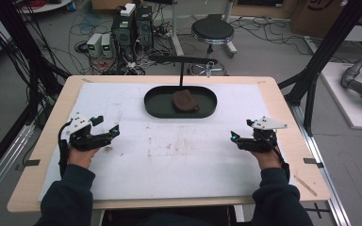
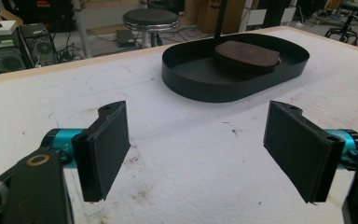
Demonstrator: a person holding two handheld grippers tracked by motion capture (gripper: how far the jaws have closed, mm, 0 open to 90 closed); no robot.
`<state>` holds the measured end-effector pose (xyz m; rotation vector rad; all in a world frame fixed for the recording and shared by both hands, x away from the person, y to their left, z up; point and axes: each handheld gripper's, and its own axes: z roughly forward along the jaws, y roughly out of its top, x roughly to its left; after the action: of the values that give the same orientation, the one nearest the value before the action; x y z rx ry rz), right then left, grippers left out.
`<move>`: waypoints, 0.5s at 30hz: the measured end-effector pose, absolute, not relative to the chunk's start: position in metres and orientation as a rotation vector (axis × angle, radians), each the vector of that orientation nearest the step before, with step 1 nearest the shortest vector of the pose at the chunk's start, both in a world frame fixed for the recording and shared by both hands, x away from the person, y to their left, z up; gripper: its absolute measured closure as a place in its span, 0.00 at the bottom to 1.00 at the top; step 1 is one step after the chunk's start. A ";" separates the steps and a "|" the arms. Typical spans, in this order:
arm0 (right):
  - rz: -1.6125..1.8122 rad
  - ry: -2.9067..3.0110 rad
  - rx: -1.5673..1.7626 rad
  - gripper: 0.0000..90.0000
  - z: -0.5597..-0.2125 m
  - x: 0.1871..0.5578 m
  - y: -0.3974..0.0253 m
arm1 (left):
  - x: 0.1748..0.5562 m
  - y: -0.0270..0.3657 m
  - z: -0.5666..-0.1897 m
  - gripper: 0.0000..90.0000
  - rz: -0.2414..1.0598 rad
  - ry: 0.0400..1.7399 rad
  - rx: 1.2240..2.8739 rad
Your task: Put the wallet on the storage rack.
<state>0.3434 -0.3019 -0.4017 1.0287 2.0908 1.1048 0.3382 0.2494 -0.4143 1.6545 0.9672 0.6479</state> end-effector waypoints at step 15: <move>1.094 2.088 1.026 0.24 -0.401 0.344 -0.303 | 0.338 0.249 -0.415 0.25 0.647 0.968 1.659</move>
<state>0.3436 -0.3026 -0.4015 1.0260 2.0876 1.0941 0.3381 0.2494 -0.4146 1.6587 0.9675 0.6466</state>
